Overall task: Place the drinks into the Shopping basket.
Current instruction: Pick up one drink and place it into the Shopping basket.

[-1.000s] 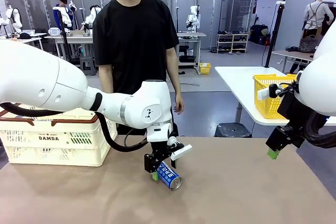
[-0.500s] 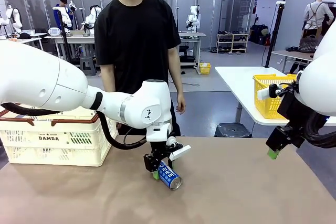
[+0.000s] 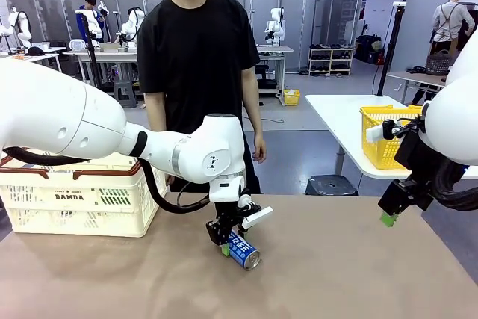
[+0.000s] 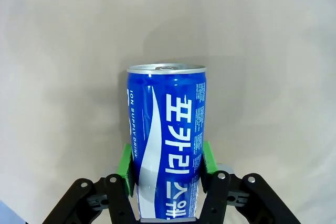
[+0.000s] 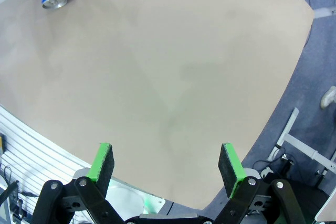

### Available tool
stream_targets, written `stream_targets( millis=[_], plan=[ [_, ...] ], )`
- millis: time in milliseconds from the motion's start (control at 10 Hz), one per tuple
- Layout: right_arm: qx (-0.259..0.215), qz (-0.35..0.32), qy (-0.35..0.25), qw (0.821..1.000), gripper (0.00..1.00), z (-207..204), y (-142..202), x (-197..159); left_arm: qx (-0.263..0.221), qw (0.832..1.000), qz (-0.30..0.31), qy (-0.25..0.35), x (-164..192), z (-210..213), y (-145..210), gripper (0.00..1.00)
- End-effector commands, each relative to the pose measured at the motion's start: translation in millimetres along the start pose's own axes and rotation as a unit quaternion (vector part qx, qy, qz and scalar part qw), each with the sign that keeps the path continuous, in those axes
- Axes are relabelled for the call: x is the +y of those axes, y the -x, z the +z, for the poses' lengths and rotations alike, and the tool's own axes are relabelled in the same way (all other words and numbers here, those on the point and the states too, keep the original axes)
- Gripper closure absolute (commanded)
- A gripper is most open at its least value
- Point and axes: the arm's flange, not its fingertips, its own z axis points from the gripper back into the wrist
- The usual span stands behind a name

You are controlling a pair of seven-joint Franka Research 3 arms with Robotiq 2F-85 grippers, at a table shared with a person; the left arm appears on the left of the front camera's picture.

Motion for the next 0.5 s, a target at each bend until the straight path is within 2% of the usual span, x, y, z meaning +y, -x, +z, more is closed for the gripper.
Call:
stream_targets(
  millis=[0, 300, 400],
  plan=[
    [0.000, 0.001, -0.005, 1.000, 0.00, -1, 2, -1, 0.000, 1.000, -0.001, 0.005, 3, 8, -7, 0.98],
    [0.000, 0.001, -0.005, 1.000, 0.00, -1, 2, -1, -0.010, 1.000, 0.003, 0.009, -2, 66, -25, 0.98],
    [0.000, 0.001, -0.005, 1.000, 0.00, -1, 2, -1, -0.022, 0.999, -0.026, 0.000, -5, 96, -34, 0.98]
  ],
)
